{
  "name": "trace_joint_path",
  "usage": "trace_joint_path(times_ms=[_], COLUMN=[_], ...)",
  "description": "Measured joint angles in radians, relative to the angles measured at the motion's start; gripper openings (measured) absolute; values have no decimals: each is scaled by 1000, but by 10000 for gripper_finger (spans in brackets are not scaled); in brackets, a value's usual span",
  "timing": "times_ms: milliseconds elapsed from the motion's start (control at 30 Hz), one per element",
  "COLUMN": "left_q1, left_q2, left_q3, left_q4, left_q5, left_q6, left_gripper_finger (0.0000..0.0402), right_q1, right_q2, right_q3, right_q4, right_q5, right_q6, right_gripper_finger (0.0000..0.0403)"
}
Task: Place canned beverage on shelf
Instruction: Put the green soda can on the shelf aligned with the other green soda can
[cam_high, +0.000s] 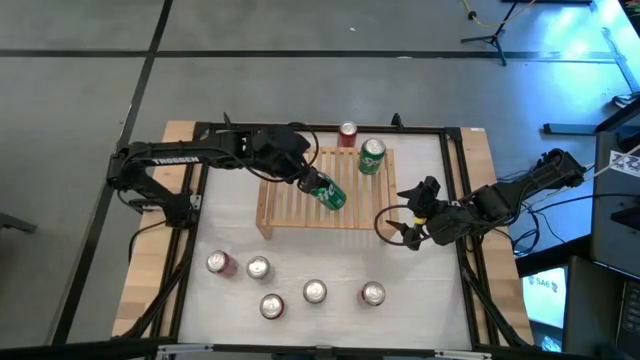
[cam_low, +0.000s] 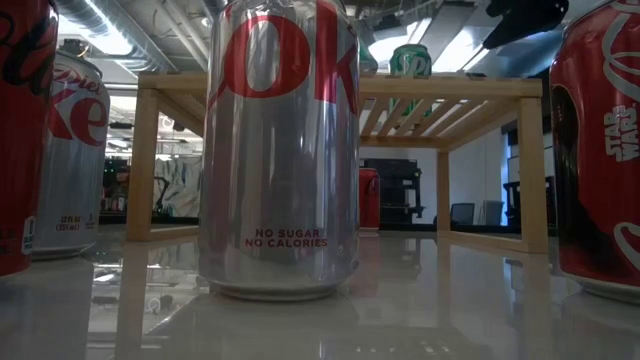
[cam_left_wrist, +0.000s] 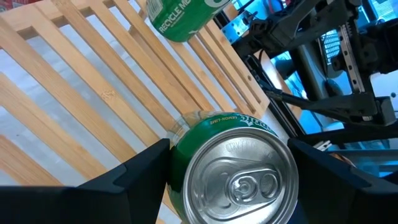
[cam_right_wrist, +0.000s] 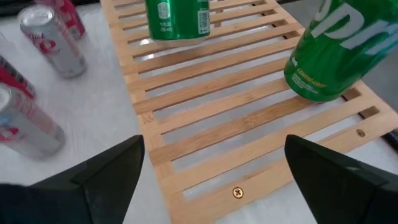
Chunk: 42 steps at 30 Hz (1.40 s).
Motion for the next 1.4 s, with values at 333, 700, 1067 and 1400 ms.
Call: trace_joint_path(times_ms=[333, 700, 1067, 1400], left_q1=[0, -1, -5, -36], left_q2=[0, 0, 0, 0], left_q3=[0, 0, 0, 0], left_q4=[-1, -1, 38, 54], left_q5=[0, -1, -7, -13], left_q6=[0, 0, 0, 0], left_gripper_finger=[276, 276, 276, 276], right_q1=[0, 0, -3, -106], right_q2=[0, 18, 120, 225], right_q3=[0, 0, 0, 0], right_q4=[0, 72, 314, 599], right_q5=[2, 45, 110, 51], right_q6=[-28, -29, -148, -389], right_gripper_finger=[393, 393, 390, 390])
